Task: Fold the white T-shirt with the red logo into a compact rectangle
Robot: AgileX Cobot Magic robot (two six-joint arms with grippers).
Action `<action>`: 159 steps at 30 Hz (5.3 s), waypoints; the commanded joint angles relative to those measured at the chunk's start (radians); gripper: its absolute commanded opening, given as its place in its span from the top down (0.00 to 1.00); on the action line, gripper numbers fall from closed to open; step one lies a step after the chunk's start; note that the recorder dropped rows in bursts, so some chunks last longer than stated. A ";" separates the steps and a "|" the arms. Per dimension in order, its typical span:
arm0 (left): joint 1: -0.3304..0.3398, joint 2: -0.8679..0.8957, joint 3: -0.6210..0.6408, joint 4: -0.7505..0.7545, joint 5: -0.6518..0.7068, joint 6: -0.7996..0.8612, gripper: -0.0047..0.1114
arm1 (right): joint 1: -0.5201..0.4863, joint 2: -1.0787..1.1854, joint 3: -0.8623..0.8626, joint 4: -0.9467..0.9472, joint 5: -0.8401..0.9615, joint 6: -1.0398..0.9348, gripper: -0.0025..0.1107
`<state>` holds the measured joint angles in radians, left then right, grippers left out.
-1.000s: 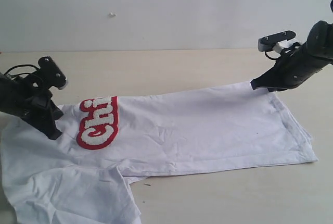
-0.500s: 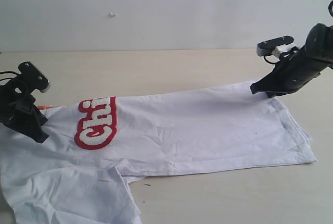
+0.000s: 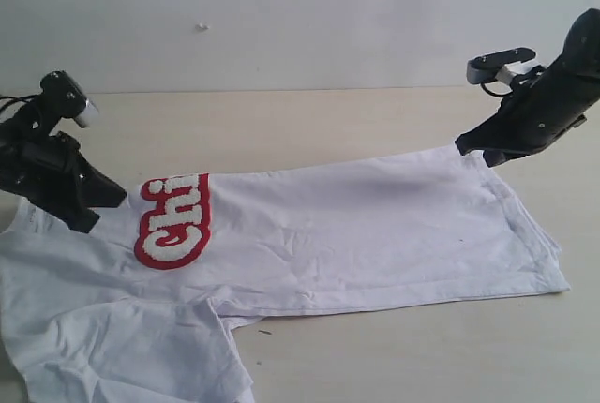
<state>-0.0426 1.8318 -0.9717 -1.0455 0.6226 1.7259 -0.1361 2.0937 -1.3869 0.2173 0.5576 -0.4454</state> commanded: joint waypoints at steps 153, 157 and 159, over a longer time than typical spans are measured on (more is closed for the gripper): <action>-0.552 -0.097 0.159 1.553 -0.497 -1.103 0.96 | 0.130 -0.274 0.282 -0.020 0.014 -0.043 0.98; -0.571 -0.087 0.159 1.553 -0.497 -1.103 0.96 | 0.130 -0.274 0.282 -0.020 0.012 -0.043 0.98; -0.571 -0.080 0.159 1.533 -0.497 -1.105 0.96 | 0.130 -0.274 0.282 -0.020 0.012 -0.043 0.98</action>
<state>-0.6095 1.7406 -0.8106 0.5135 0.1233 0.6353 -0.0086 1.8220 -1.0972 0.2049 0.5793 -0.4833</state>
